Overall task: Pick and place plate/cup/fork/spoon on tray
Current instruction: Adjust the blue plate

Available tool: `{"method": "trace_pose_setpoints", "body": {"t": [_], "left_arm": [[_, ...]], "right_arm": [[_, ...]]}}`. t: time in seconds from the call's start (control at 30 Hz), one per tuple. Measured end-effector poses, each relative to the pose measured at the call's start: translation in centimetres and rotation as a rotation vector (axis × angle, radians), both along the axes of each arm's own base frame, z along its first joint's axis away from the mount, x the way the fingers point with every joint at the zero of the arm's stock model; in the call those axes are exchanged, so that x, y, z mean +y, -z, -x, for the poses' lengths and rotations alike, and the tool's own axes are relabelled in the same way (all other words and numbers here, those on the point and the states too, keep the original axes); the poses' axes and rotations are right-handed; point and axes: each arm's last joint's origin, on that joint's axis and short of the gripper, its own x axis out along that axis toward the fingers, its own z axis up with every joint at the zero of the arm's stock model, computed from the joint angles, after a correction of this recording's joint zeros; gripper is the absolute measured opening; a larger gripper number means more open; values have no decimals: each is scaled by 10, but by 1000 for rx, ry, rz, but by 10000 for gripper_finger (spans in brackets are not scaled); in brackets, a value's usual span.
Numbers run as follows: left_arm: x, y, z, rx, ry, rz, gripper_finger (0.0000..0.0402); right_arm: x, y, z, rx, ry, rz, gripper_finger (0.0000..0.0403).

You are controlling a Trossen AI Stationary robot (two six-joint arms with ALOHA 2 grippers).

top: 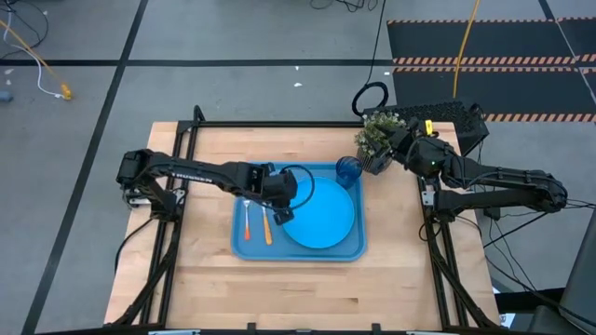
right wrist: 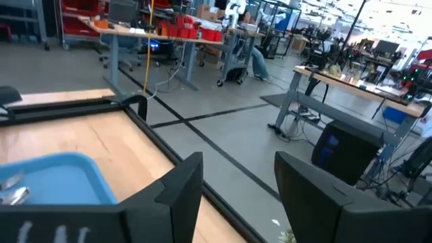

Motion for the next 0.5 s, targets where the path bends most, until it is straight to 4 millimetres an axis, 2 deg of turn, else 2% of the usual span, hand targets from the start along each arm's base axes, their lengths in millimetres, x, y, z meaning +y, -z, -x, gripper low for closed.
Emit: {"method": "trace_pose_setpoints", "body": {"t": [0.07,0.17,0.37,0.5], "left_arm": [[-2,-3,-2,-24,-17,21,129],[-8,-1,-4,-39,51,-3,129],[-26,11,-5,-48,162,-21,129],[-27,24,-8,-34,198,-41,129]], "right_arm": [[0,0,0,14,-2,14,176],[0,0,0,25,-4,25,176],[0,1,0,32,-4,21,176],[0,1,0,24,-3,14,176]]}}
